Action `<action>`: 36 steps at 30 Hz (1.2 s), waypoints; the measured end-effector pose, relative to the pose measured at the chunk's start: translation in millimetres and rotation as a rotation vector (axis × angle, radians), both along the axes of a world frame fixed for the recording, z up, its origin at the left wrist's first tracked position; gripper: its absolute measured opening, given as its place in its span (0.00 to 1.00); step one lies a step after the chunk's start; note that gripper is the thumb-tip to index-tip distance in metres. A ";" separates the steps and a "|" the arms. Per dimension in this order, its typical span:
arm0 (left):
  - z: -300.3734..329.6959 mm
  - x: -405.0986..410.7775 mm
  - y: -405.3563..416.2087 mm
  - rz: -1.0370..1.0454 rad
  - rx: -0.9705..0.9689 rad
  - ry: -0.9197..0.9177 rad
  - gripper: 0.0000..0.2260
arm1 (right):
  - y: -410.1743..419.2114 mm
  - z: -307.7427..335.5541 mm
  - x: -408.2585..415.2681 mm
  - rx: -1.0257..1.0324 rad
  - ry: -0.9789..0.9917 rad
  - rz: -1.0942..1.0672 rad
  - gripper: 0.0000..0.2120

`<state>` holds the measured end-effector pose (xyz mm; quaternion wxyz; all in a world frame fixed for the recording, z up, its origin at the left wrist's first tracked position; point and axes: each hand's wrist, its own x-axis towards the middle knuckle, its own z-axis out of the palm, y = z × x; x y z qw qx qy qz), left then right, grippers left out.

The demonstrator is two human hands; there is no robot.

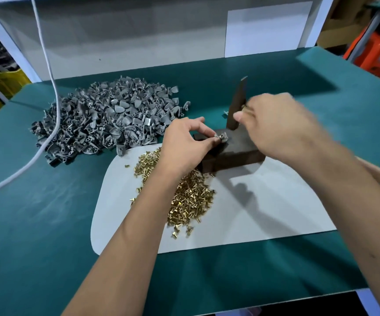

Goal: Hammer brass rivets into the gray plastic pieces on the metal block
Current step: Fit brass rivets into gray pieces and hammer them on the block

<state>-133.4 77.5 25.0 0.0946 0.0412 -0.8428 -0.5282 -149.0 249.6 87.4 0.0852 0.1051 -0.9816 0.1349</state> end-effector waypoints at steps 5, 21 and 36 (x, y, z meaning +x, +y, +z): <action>-0.3 0.0 -1.3 -0.005 0.044 -0.008 0.04 | 36.3 -12.1 -11.8 -0.073 0.044 -0.204 0.13; 3.4 2.6 4.3 -0.008 0.202 -0.026 0.08 | 37.2 -38.9 -8.8 -0.174 0.168 -0.137 0.11; -3.4 -6.9 -13.2 0.321 -0.163 0.140 0.08 | 6.0 -29.1 -59.4 -0.150 0.077 0.073 0.07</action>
